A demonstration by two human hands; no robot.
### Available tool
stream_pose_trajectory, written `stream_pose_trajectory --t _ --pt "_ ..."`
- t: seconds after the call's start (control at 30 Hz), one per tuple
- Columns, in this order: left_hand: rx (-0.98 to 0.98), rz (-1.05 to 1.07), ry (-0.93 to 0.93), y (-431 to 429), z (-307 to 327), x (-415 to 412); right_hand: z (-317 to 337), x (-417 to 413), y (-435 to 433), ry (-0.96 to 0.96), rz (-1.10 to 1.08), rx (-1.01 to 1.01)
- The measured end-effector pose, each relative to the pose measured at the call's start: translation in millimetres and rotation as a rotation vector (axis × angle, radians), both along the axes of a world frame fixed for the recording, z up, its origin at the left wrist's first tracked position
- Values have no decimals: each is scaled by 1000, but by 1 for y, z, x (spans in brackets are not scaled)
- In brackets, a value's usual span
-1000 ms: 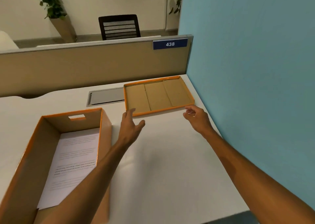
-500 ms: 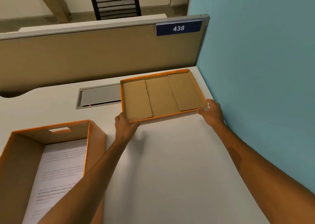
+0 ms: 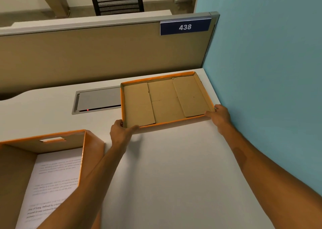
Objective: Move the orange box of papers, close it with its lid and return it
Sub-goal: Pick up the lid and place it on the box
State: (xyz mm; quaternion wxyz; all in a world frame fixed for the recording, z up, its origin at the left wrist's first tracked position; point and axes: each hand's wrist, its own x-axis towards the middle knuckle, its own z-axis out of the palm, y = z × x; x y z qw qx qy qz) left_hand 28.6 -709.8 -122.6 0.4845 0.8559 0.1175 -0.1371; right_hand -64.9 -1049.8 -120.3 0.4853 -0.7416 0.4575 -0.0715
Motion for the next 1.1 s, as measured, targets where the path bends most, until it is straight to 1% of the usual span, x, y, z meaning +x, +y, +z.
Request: stream_pose_trajectory --t 0.07,0.1,0.2,0.27,0.43,0.57,0.63,0.73,0.83,0.97,1.03,1.07,1.1 --pt "-40 34 -8 1 4 1 4 0 1 -72 -34 55" --pt "-78 50 -5 2 6 1 8 0 2 -115 -69 121" --pt "-248 110 47 6 14 2 21 -3 6 -257 -155 383" --pt "-395 140 69 8 20 1 31 -7 9 -338 -169 498" --pt "-797 223 150 13 43 -7 54 -24 27 -453 -209 616" --pt "-1054 383 200 17 62 -19 70 -41 44 -502 -243 695" --pt "-1147 412 226 19 71 -28 78 -50 53 -538 -253 731" --pt "-1211 376 235 25 84 -45 91 -67 68 -586 -273 768" --pt "-1231 337 189 35 96 -62 100 -89 83 -607 -266 786" --pt "-1243 342 138 52 115 -91 113 -119 102 -609 -235 758" --pt "-1232 369 116 63 125 -108 118 -134 113 -565 -204 698" --pt "-1224 387 110 68 129 -117 120 -141 120 -508 -183 621" --pt "-1214 397 103 74 133 -125 122 -147 127 -425 -152 483"
